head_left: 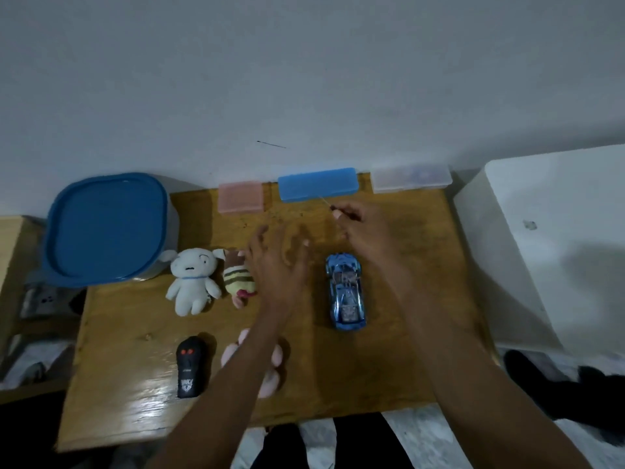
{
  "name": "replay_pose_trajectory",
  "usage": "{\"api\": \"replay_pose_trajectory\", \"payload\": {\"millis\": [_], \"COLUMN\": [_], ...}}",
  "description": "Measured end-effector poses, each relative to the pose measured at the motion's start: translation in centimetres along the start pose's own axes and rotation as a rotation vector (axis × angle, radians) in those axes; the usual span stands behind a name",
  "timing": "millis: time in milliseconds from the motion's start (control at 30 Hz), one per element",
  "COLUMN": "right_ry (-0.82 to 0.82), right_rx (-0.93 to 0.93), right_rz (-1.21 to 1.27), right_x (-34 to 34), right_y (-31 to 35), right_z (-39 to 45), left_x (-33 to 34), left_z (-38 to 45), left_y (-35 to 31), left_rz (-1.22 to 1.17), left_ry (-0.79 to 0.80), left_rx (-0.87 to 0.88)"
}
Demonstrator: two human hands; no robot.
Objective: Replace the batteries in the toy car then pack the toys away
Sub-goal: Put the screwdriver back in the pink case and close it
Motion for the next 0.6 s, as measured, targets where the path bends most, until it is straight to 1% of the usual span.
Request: {"api": "replay_pose_trajectory", "payload": {"millis": [67, 167, 267, 367, 433, 533, 600], "right_ry": [0.047, 0.117, 0.168, 0.218, 0.213, 0.209, 0.196], "right_rx": [-0.054, -0.142, -0.233, -0.241, -0.272, -0.352, -0.342], "right_rz": [-0.092, -0.190, -0.321, -0.422, -0.498, -0.657, -0.706], "right_x": [2.6, 6.9, 11.2, 14.9, 16.7, 18.2, 18.7], "right_y": [0.7, 1.8, 2.0, 0.9, 0.0, -0.7, -1.1], "right_z": [1.3, 3.2, 5.5, 7.5, 8.2, 8.7, 8.9], "left_x": [-2.2, -4.5, -5.4, -4.5, -3.7, -2.9, -2.7], "left_z": [3.9, 9.4, 13.9, 16.5, 17.2, 18.3, 18.8], "left_y": [2.0, 5.0, 7.2, 8.8, 9.6, 10.6, 10.9], "left_rz": [-0.049, -0.076, -0.036, 0.026, 0.022, 0.012, 0.000], "left_ry": [-0.081, -0.029, 0.073, 0.197, 0.256, 0.241, 0.226], "left_rx": [-0.050, -0.120, -0.061, -0.054, -0.037, 0.040, 0.059]}}
Point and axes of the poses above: each hand's wrist, its own z-axis towards the middle knuckle, its own x-axis out of the palm, y = z × x, the point moved 3 cm from there along z, towards the middle knuckle, and after that the axes turned 9 degrees about -x, right-handed, at the moved point
